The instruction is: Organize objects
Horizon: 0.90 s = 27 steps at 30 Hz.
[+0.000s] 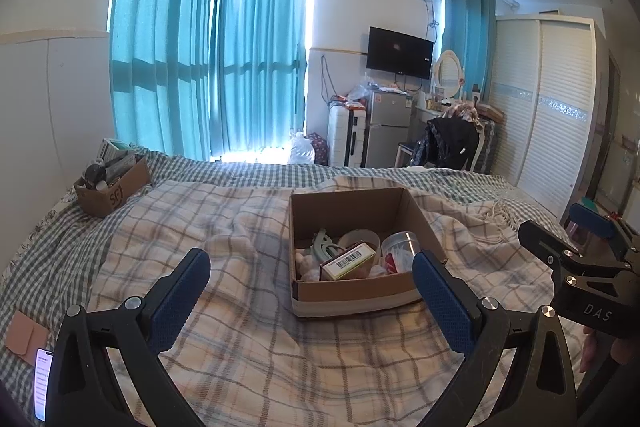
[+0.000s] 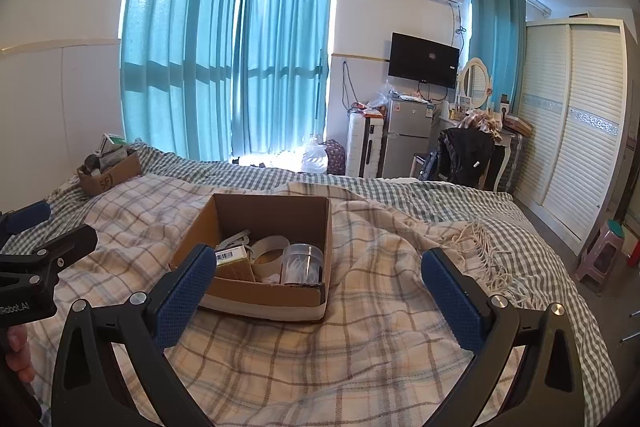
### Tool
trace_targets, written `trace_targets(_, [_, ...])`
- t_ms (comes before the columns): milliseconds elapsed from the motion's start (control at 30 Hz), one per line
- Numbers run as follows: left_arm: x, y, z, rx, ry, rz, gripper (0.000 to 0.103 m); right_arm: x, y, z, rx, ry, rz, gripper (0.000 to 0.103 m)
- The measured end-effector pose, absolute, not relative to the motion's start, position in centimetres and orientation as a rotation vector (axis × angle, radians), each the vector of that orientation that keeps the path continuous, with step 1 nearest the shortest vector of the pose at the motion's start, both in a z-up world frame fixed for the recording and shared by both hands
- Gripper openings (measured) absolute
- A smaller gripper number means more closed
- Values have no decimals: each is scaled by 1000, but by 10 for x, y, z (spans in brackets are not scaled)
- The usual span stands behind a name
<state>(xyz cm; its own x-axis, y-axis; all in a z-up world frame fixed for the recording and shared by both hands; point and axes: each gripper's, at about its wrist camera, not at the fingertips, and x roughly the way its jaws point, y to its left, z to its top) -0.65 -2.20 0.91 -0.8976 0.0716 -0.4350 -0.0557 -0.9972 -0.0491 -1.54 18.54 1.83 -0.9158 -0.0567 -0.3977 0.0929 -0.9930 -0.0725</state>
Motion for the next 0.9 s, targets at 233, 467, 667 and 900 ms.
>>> trace_targets(233, [-7,-20,8,-698,-47,2993,103,-16,185,18,623,135,-2995,103])
trace_targets(467, [-7,-21,6,-701,-56,2994,103,-15,184,17,625,139,-2990,103])
trace_targets(667, [-7,-22,6,-705,-57,2996,103,-15,182,16,628,142,-2990,103])
trace_targets(900, [-8,-21,6,-712,-43,3007,103,-16,182,16,633,146,-2995,103])
